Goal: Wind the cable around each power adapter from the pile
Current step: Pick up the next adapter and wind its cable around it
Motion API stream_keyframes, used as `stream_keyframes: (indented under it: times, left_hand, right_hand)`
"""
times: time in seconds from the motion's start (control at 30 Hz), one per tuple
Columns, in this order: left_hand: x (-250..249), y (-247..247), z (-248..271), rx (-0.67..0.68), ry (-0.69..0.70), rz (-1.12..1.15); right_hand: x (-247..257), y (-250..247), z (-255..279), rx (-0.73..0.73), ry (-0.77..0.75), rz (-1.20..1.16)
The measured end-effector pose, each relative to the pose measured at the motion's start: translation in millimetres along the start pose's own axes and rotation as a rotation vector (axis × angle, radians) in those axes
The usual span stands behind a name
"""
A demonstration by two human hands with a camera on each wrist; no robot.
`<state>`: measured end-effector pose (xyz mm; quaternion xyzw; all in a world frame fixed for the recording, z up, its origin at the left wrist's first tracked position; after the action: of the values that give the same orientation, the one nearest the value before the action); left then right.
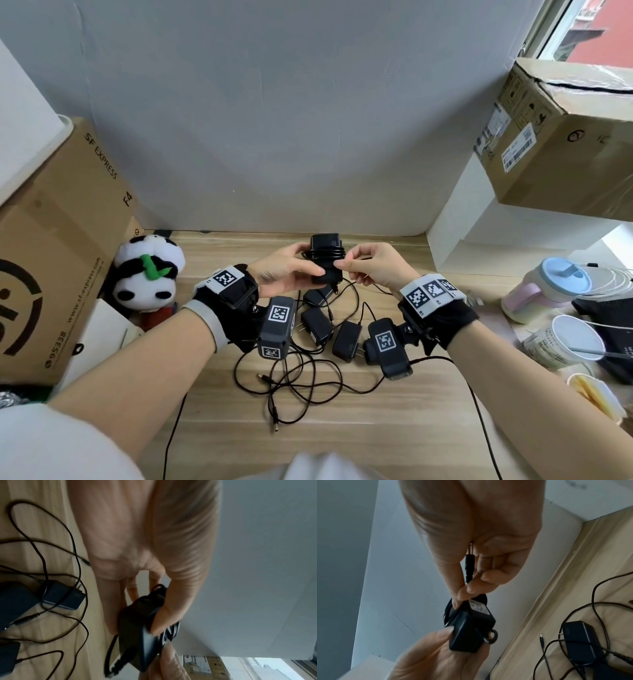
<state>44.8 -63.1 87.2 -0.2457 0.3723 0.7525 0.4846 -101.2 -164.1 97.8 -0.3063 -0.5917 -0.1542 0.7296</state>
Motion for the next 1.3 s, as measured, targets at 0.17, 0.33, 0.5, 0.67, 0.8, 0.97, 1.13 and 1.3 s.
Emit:
stream_keyframes:
  times: [0.17,0.33,0.5,0.67,0.8,0.97,1.13,1.3]
  left_hand:
    - [1,4,1,-0.011,-0.083,0.060]
    - [-1,0,-5,-0.157,-0.046,-0.081]
    - [-3,-7,-12,-0.345,0.065,0.053]
    - [-3,-4,-12,-0.346,0.079,0.131]
    - [-2,1,-11,-0.313,0.079,0.165]
    - [1,3,-11,-0.344,0.072,0.036]
    - [10,3,-17,-0.394,0.088,-0.099]
    - [9,-2,-18,-0.481,0.152,-0.313]
  right_hand:
    - [1,1,1,0.070,-0.007,0.055]
    - [-4,2,1,0.028,-0.005,-0.006]
    - [-6,1,1,-0.118,-0.002,-0.274]
    - [-3,8,0,-0.173,0.025,-0.320]
    - [0,12,1,-0.170,0.036,-0.179]
    - [-2,11,-2,-0.241,0.070,-0.154]
    - [-2,15,-1,-0.187,0.254,-0.332]
    - [-11,23,-1,-0.151,0.340,-0.519]
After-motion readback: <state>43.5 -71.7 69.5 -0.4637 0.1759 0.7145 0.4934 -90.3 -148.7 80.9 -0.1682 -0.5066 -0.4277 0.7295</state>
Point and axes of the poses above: each hand's wrist, its own z-axis away from the middle knuckle, its own y-axis out of the palm, x = y × z, the point moved 2 cm from there along -z, towards the middle knuckle, and after that the axes turned 10 degrees about -y, right-handed, at the moved point
